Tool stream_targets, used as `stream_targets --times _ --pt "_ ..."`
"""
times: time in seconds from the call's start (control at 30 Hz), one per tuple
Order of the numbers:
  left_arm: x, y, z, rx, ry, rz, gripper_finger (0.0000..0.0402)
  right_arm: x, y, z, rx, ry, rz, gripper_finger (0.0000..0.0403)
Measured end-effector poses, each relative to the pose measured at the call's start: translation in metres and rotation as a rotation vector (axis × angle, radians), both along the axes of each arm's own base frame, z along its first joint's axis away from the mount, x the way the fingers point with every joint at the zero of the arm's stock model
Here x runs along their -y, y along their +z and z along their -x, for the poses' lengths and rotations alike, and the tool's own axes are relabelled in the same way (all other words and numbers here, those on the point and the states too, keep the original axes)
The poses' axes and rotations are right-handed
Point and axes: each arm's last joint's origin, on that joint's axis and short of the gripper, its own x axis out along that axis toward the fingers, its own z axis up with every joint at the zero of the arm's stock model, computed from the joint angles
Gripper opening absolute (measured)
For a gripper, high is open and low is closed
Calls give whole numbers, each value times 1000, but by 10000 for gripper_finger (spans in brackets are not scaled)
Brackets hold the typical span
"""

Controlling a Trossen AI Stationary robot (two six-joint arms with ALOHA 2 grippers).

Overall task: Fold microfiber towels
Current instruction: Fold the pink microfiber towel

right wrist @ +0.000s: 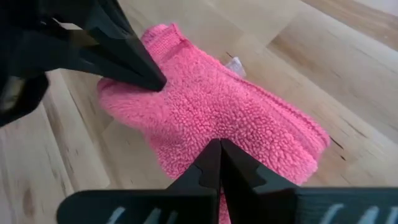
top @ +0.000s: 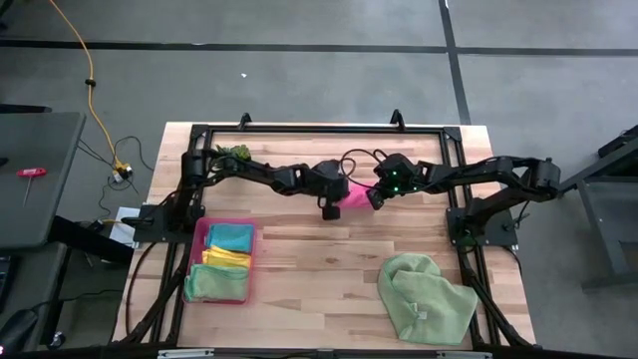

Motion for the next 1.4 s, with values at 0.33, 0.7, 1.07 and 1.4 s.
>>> stream_targets --times 0.33,0.7,1.07,1.4 --pt "-23 -13 24 -267 140 -112 0 0 0 0 -4 1 -1 0" --pt "-22 39 29 -58 203 37 0 0 0 0 -5 1 5 0" --pt "-2 49 17 76 176 184 0 0 0 0 0 0 11 0" --pt "7 35 7 103 177 206 0 1 1 -1 6 0 15 0"
